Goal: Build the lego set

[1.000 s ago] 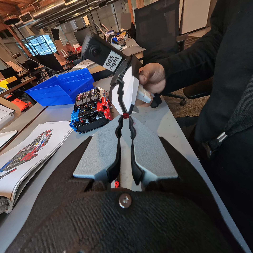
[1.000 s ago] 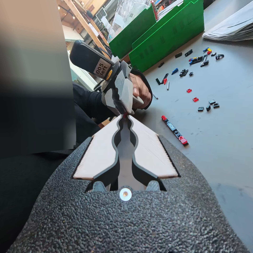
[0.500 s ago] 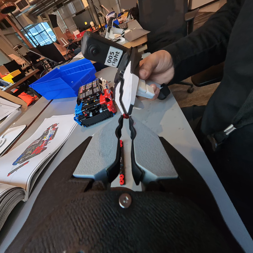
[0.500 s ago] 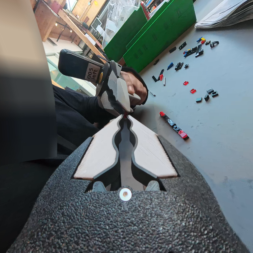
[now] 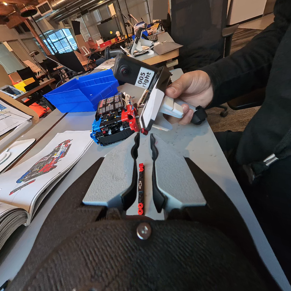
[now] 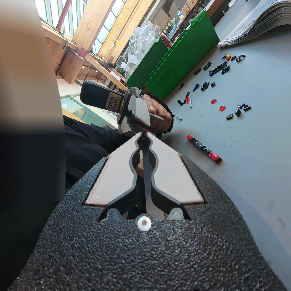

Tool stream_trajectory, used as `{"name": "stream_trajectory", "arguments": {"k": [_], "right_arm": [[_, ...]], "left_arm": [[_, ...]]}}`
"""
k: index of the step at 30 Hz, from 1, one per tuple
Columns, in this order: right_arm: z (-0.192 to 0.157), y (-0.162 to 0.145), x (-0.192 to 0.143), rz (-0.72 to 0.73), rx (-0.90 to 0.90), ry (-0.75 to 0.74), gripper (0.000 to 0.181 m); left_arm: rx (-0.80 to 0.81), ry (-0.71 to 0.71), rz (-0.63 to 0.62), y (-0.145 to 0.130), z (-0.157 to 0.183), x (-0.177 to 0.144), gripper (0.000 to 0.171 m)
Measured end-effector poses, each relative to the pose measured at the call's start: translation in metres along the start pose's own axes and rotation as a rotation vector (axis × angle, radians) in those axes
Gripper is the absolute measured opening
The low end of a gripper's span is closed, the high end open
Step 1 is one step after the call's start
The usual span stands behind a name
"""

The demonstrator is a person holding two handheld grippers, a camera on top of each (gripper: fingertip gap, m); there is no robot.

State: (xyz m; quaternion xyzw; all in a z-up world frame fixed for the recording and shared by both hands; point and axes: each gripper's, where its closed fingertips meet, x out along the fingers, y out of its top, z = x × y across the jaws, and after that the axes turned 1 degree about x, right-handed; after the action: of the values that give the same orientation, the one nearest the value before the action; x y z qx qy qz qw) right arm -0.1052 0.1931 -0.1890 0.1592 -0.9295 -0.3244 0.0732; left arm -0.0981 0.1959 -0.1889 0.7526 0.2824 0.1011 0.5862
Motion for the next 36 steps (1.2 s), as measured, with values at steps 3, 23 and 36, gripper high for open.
{"name": "stream_trajectory", "arguments": {"k": [3,23,36], "right_arm": [[0.000,-0.002,0.001,-0.005,0.006,0.002,0.001],[0.005,-0.004,0.001,0.007,0.099,0.003,0.001],[0.011,-0.006,-0.007,-0.146,-0.324,-0.175,0.007]], "left_arm": [[0.008,0.001,0.001,0.000,0.000,0.000,0.008],[0.181,0.076,-0.051,-0.005,0.000,0.001,0.005],[-0.078,-0.063,-0.036,-0.011,0.002,0.001,0.004]]}}
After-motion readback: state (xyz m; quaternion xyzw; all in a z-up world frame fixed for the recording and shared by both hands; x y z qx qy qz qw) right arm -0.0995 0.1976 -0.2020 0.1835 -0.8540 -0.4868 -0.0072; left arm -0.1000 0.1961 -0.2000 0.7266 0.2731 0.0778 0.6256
